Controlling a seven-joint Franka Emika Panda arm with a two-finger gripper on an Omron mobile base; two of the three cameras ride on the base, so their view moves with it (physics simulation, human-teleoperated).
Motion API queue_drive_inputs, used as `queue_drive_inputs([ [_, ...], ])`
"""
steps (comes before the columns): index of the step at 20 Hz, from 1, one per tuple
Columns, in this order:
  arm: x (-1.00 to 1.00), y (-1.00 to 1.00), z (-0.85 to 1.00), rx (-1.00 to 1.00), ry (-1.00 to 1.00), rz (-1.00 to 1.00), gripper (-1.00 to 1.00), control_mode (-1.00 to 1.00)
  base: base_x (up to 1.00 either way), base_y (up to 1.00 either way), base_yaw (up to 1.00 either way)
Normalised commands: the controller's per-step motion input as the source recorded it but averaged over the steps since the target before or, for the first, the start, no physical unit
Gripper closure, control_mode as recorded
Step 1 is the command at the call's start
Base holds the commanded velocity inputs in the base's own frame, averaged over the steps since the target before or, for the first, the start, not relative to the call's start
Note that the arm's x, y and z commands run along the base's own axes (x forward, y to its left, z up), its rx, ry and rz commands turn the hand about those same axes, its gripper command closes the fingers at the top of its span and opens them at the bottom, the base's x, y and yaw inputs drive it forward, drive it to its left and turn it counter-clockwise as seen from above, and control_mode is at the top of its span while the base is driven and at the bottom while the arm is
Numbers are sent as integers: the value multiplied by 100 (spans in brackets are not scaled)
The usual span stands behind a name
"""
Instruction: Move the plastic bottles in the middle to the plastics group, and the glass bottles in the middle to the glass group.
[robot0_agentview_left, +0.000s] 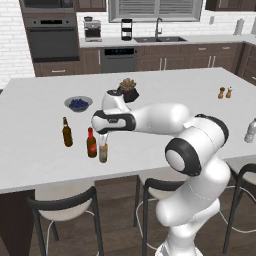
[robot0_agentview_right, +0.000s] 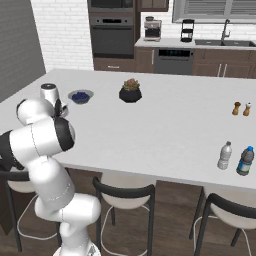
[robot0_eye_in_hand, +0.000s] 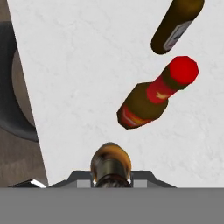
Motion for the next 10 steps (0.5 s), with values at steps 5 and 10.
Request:
queue_drive_inputs([
  [5,8,1,-32,0,0,0,100,-100,0,0,0],
  [10,9,0,-27,0,0,0,100,-100,0,0,0],
])
